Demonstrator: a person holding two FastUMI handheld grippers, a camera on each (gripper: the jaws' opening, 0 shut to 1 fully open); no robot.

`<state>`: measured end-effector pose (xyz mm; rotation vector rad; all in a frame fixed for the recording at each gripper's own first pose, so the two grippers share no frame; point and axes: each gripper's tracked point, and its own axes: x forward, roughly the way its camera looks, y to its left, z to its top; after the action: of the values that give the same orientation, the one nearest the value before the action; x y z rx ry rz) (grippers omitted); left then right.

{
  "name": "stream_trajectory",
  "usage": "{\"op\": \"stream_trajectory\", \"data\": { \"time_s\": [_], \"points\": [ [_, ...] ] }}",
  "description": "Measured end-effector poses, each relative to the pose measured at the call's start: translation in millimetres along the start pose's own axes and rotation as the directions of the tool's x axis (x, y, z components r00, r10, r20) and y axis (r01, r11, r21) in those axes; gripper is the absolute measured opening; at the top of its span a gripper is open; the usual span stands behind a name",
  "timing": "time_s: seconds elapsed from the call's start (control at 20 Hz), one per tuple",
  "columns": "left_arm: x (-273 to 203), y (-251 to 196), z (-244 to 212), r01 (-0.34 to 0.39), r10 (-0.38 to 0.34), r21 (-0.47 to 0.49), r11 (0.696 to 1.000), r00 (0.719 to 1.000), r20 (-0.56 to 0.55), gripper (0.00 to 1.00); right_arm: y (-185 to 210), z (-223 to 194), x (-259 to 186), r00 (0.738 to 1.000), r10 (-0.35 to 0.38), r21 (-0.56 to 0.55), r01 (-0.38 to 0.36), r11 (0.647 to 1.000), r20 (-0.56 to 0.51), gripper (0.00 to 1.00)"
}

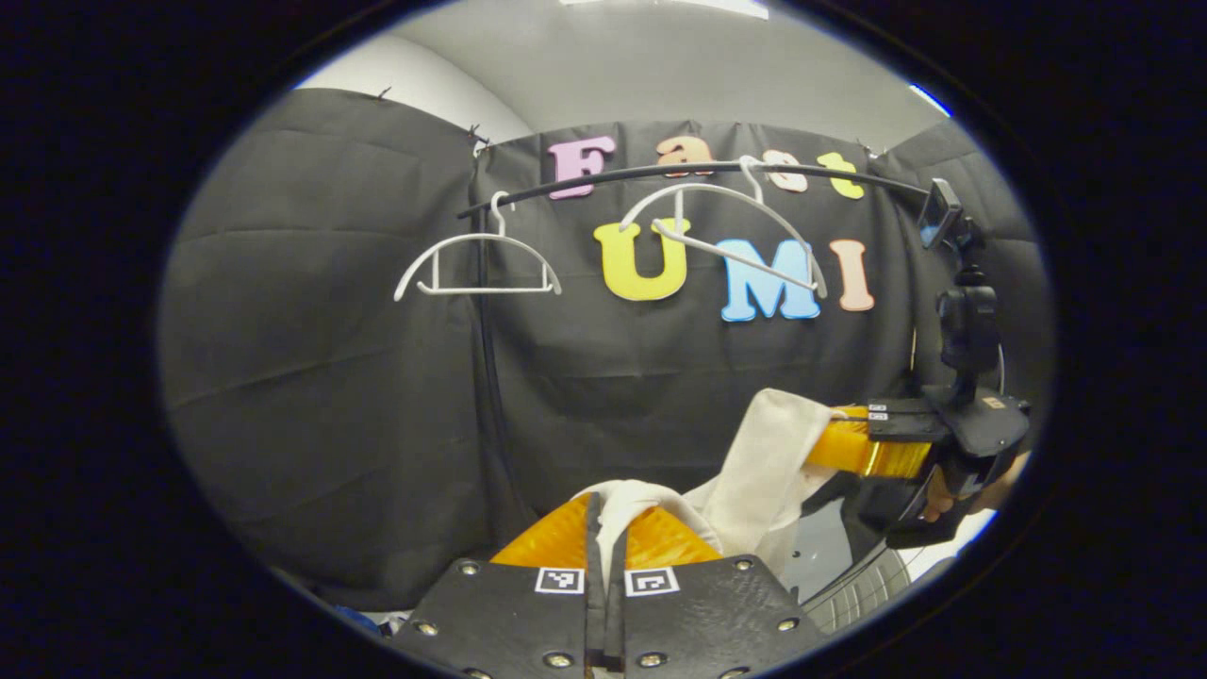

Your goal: Grasp the clothes on the hanger with both hands and then place them into the laundry hamper below.

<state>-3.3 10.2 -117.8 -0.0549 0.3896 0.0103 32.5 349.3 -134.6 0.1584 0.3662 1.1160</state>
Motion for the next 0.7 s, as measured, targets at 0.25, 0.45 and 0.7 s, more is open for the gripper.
{"op": "stream_trajectory", "data": {
  "time_s": [0.25, 0.45, 0.7],
  "points": [
    [-21, -2, 44, 0.013, -0.014, 0.024, 1.000, 0.998, 0.057, 0.02, 43, 39, -8, 0.994, 0.104, -0.001, -0.104, 0.995, 0.043, 0.00],
    [-28, -3, 81, 0.004, -0.006, 0.020, 1.000, 0.993, 0.114, 0.00, 67, 77, -10, 0.985, 0.152, -0.003, -0.152, 0.988, 0.086, 0.01],
    [-3, -2, 31, 0.001, 0.002, -0.065, 0.998, 0.999, 0.036, 0.01, 70, 25, 4, 0.987, 0.160, 0.010, -0.160, 0.987, -0.010, 0.01]
  ]
}}
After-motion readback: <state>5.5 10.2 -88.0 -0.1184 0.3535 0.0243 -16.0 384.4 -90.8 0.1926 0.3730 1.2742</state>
